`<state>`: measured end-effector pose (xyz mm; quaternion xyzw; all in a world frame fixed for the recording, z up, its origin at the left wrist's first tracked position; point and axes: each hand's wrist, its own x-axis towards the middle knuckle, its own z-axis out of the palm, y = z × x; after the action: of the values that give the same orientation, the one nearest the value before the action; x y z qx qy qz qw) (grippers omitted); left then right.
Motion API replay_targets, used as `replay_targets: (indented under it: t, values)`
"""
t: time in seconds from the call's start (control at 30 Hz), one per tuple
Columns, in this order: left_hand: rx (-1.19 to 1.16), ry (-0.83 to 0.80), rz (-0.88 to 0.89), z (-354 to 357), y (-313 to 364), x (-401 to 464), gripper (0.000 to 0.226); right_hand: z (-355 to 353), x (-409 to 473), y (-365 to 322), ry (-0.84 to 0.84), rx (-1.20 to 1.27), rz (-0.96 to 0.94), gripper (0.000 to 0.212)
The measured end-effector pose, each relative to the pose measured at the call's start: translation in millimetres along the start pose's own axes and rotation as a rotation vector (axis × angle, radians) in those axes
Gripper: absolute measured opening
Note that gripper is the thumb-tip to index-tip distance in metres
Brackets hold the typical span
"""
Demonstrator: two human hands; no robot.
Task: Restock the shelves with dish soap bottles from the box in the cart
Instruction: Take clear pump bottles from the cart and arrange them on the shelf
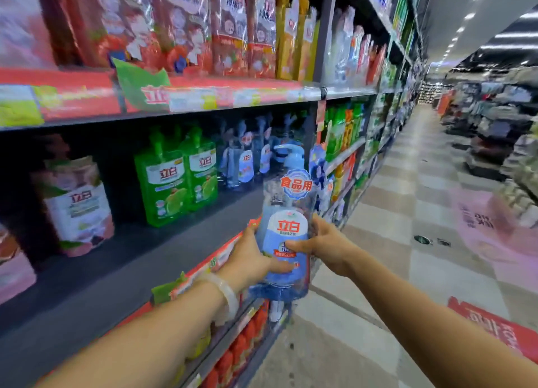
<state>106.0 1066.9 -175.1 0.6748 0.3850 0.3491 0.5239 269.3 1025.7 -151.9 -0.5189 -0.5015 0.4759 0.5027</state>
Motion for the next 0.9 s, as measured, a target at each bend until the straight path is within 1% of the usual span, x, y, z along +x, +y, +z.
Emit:
replay_targets:
  t: [0.07,0.13,0.3,0.5,0.6,0.7,0.73,0.8,0.83,0.9]
  values:
    - [0.016,0.061,0.001,0,0,37,0.069,-16,40,-2,-0.015,-0.009,-0.011,0.044]
    - [0.04,0.109,0.019,0,-1,80,0.065,-33,83,-5,-0.024,-0.026,-0.027,0.044]
    - [0.039,0.177,0.063,-1,-11,194,0.074,-77,192,-2,-0.04,-0.066,-0.083,0.049]
    - [0.047,0.19,0.044,-8,-22,320,0.077,-123,317,0,-0.06,-0.128,-0.067,0.053]
    - [0.064,0.209,0.055,-5,-29,363,0.065,-142,362,4,-0.099,-0.137,-0.066,0.051]
    - [0.086,0.263,0.073,2,-45,397,0.058,-158,401,15,-0.164,-0.161,-0.044,0.052]
    - [0.079,0.285,0.071,6,-50,405,0.057,-162,413,19,-0.187,-0.173,-0.041,0.054]
    - [0.077,0.378,0.037,14,-65,421,0.068,-169,434,25,-0.238,-0.207,-0.05,0.061]
    - [0.069,0.43,0.017,19,-70,427,0.074,-173,445,29,-0.262,-0.221,-0.048,0.07]
    - [0.052,0.516,-0.021,29,-79,439,0.075,-182,465,37,-0.323,-0.24,-0.041,0.088]
